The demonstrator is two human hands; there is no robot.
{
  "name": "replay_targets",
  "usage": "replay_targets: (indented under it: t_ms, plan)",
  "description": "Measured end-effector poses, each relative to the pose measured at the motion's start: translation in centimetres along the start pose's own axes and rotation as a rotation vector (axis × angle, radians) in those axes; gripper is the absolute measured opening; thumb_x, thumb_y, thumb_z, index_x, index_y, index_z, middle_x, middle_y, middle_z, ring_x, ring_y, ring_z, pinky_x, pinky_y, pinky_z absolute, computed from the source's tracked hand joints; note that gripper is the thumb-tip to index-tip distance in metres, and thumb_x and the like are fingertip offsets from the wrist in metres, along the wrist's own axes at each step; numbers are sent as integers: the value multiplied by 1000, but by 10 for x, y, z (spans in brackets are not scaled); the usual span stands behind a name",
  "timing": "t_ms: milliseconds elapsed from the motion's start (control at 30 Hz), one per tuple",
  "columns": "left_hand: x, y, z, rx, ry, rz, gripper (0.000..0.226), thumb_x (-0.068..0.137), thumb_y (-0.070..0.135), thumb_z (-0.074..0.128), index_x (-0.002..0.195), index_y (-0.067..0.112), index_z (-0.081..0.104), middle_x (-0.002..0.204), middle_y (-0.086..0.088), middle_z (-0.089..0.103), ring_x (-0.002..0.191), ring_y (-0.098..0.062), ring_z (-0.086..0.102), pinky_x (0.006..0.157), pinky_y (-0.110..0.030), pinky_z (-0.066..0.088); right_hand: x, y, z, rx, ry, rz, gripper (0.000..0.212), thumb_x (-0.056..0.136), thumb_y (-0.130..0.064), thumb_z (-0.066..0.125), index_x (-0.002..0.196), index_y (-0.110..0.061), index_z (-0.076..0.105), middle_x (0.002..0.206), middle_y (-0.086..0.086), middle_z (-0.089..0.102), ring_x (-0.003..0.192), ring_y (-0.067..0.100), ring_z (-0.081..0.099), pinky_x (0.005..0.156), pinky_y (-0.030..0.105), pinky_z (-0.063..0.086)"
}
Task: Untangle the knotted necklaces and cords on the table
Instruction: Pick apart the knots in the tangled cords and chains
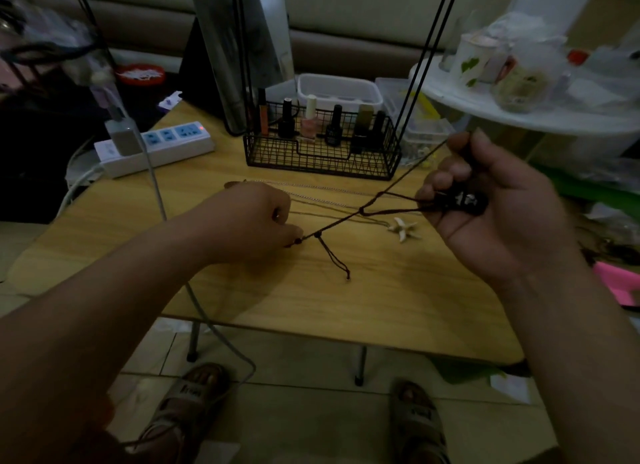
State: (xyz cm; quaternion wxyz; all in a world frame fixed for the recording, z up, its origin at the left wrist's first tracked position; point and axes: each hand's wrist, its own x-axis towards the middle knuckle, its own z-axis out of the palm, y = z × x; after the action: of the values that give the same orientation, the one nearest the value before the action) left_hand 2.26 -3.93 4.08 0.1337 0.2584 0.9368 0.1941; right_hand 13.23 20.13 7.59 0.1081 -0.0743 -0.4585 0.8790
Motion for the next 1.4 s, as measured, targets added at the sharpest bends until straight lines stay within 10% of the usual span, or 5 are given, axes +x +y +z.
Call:
replay_targets:
  t_ms: [200,367,700,1000,1400]
  plan:
    - [-3,5,13,129,62,152,15,96,40,64,109,36,65,118,12,55,110,-11,53,91,-36,50,-3,9,9,22,-40,64,22,108,-26,47,106,-17,67,79,-1,58,73,12,64,66,27,57]
    - [-12,34,32,-457,-145,270,31,101,32,63,131,35,64,113,16,71,104,2,64,85,-23,53,1,21,19,83,-41,110,22,106,-25,49,107,-13,67,78,0,60,72,12,67,65,26,58]
    - [-7,42,71,-2,138,430,10,96,47,62,94,40,55,88,17,49,94,-6,44,97,-38,36,4,19,20,88,-54,114,24,107,-22,46,103,-12,68,79,1,65,78,15,71,70,29,60]
    - [-9,28,24,-970,68,-10,14,99,10,58,86,10,54,73,-3,70,73,-24,70,62,-32,57,-5,-2,5,-193,3,-10,28,107,-24,43,96,-16,68,69,-3,62,87,20,72,99,42,54]
    - [-2,-1,-2,-1372,252,-254,28,92,13,44,72,26,30,61,5,24,54,-12,16,47,-29,14,-1,-12,-17,-190,136,80,26,104,-26,47,84,-17,61,57,-8,29,49,7,27,47,21,18]
